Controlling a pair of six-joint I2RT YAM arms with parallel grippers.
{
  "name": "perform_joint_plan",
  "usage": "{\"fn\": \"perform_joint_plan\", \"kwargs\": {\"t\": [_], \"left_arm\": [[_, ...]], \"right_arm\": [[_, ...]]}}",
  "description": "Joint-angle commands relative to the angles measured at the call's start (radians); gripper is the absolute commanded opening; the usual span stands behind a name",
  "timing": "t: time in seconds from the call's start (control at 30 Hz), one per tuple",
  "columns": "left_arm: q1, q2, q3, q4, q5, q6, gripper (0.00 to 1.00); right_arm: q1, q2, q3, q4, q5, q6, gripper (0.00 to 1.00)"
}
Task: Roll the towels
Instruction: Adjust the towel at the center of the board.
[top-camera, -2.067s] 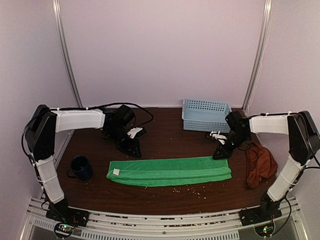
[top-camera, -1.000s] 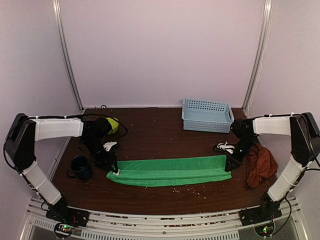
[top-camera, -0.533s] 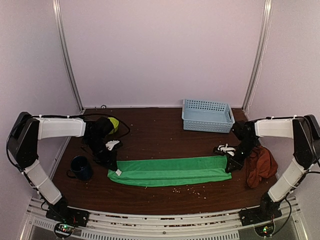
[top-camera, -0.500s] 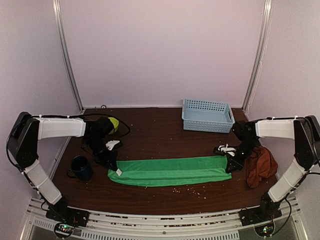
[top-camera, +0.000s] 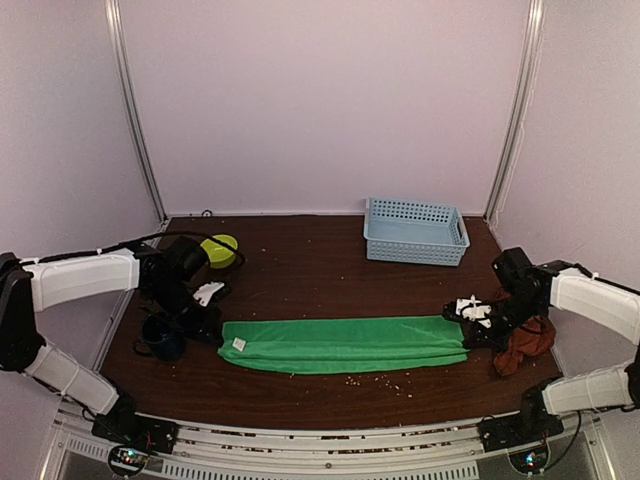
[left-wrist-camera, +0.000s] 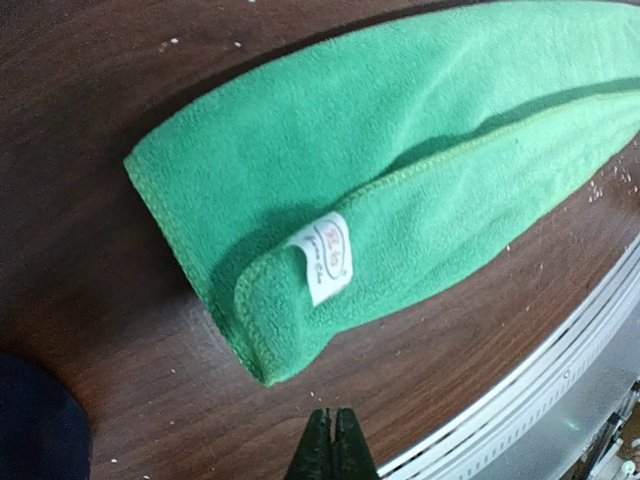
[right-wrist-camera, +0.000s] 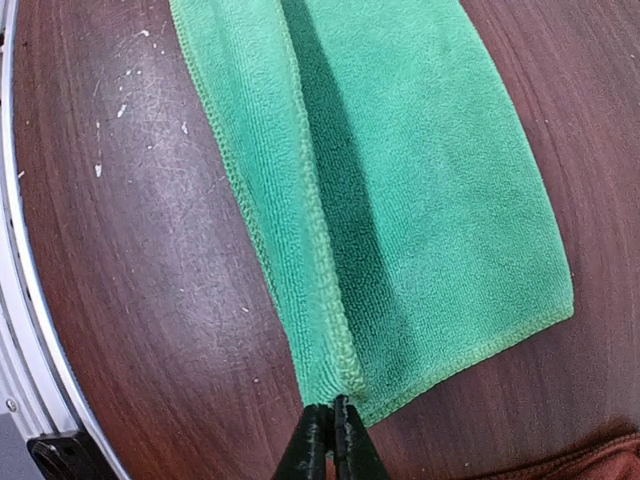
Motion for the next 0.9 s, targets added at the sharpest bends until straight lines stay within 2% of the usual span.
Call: {"fn": "perform_joint_plan", "kwargs": {"t": [0.0,0.1,0.17,0.23,0.27,0.37,0.5,0.67,0.87], "left_arm": [[-0.016,-0.083,-0.057,-0.06,0.075,-0.037,0.08],[-0.018,-0.146,-0.056,-0.09,0.081,-0.057,0.1],[-0.019,-0.141,0.016,-0.104,0.022,-0.051,0.2],[-0.019,-0.076,0.11,-0.11,-0.04,-0.048,0.37],[-0.017,-0.023,0.147,-0.115,-0.073,-0.051,0.42],[-0.01,0.139,0.234,-0.125,-0.111,-0.058,0.49],[-0.01,0.251,0.289,-0.106,-0.106,-0.015,0.51],[-0.014,0.319,0.262,-0.066,-0.02,0.023,0.49],[-0.02,0.337,0.218,-0.053,-0.004,0.052,0.46]], "right_arm": [[0.001,-0.123,-0.045,-0.001,0.028,-0.134,0.09],[0.009,-0.191,-0.037,-0.085,0.012,-0.153,0.18],[0.009,-0.207,-0.017,-0.119,-0.014,-0.118,0.26],[0.009,-0.197,0.003,-0.067,-0.039,-0.006,0.28],[0.009,-0.182,0.007,-0.028,-0.044,0.047,0.28],[0.009,-0.057,0.059,0.013,-0.077,0.146,0.28],[0.005,0.135,0.143,-0.059,-0.076,0.127,0.32],[0.007,0.268,0.196,-0.091,-0.034,0.139,0.33],[0.009,0.368,0.208,-0.078,0.004,0.153,0.33]]}}
